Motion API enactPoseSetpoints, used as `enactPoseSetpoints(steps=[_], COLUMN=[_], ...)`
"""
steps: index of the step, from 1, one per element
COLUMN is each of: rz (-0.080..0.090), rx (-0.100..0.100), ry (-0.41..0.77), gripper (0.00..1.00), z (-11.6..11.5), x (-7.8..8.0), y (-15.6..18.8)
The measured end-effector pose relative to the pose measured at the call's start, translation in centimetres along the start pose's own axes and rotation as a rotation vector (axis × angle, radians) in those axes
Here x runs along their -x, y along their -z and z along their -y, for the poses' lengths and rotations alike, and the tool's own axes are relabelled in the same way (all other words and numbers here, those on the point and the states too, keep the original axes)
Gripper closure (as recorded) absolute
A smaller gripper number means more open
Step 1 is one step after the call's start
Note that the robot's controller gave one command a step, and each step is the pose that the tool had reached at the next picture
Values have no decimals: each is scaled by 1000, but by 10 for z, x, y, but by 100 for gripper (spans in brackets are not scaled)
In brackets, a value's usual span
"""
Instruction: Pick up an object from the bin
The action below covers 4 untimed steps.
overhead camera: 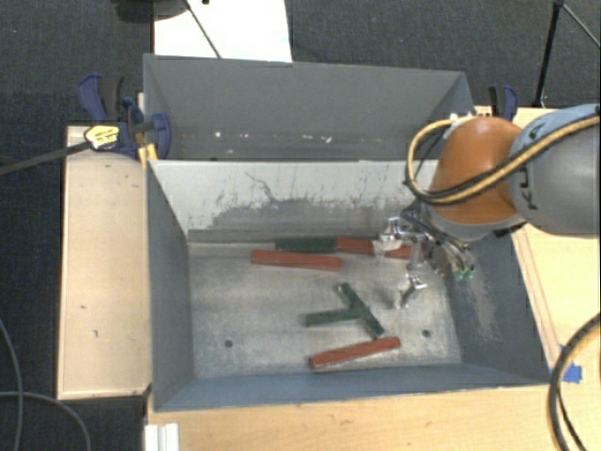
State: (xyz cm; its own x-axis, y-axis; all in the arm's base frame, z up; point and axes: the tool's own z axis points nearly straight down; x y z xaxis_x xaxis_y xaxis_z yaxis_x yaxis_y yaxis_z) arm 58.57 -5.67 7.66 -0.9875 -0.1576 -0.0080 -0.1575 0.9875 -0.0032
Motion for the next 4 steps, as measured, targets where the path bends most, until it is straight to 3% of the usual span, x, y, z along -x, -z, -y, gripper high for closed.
enactPoseSetpoints(steps=[1,2,3,4], rz=[0,4,8,2], rx=[0,-2,4,3], ry=[0,80,182,183], gripper=[0,0,100,0], z=[0,-11,-98,-98], x=[0,-26,-20,-23], y=[0,1,-1,-4])
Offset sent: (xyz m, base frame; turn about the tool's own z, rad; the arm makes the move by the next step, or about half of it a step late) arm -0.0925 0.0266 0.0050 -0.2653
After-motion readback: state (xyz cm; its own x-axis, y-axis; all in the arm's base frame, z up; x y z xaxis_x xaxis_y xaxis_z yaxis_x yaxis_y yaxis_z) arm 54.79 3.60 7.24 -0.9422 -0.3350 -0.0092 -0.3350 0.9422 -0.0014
